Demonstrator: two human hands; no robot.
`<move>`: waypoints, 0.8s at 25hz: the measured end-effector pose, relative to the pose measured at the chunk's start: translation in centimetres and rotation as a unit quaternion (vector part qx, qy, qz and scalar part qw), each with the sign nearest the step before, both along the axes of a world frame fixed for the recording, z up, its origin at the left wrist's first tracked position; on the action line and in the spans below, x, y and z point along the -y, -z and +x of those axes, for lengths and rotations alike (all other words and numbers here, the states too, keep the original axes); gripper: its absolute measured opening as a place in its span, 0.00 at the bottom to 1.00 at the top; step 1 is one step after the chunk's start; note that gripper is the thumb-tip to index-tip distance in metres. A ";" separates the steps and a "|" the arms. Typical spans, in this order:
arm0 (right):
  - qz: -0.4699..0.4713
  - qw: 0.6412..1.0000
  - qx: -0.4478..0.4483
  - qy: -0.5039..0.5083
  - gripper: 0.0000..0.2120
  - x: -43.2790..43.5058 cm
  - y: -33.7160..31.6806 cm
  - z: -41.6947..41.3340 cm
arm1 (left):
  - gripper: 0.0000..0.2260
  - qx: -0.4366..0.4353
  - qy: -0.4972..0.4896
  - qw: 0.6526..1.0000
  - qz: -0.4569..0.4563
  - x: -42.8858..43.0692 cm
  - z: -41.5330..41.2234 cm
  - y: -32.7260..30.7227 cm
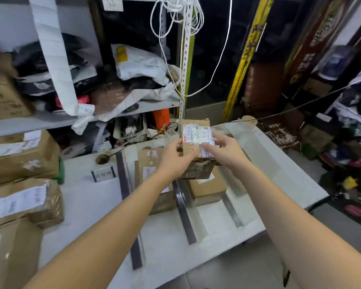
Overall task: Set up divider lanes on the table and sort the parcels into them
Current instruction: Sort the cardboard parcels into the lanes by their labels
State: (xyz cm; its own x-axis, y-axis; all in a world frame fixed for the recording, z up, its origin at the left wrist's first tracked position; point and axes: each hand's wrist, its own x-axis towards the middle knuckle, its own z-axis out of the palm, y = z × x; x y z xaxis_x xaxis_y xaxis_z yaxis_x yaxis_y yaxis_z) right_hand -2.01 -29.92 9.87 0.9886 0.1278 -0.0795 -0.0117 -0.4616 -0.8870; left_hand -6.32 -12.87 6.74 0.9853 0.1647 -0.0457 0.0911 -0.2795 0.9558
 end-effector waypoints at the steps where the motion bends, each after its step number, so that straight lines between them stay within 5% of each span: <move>1: 0.004 1.000 -0.004 0.000 0.20 1.0 0.8 0.6 | 0.24 -0.004 0.006 1.000 0.003 1.2 0.3 0.6; 15: -0.080 0.990 -0.021 -0.110 0.26 8.2 9.6 6.9 | 0.26 -0.122 -0.071 0.989 0.036 9.8 2.4 7.7; 20: -0.179 0.974 0.076 -0.116 0.30 6.7 6.7 7.6 | 0.32 -0.145 -0.108 0.975 0.130 8.5 1.5 4.9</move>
State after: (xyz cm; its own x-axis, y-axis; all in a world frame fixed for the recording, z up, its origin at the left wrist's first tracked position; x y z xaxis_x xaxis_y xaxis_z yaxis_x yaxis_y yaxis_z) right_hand 5.58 -36.58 3.15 0.9405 0.3395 -0.0144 0.2485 -0.7159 -0.6524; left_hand -4.81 -21.32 1.84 0.8778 0.4108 -0.2464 0.4309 -0.4525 0.7808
